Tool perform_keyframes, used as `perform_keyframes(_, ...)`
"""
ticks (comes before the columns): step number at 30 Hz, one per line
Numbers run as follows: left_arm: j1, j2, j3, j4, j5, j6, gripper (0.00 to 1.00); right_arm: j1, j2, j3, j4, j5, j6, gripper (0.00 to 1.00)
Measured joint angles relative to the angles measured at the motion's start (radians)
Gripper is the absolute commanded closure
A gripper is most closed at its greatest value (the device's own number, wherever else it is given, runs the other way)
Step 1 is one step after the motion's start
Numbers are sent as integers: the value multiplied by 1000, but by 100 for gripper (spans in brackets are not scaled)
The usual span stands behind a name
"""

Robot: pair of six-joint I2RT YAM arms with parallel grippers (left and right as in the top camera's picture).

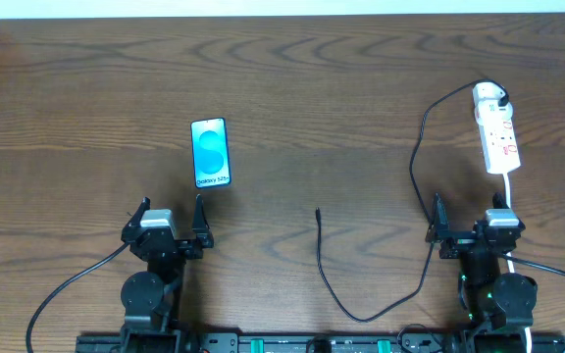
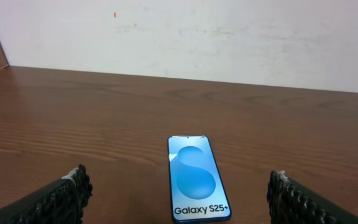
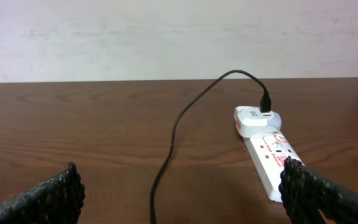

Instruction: Plug charger to phone and switch on socket

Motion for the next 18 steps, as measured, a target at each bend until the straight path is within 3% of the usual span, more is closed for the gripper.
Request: perform_keyframes(18,0,0,0,0,0,0,8,0,0,0,0,0,0,1)
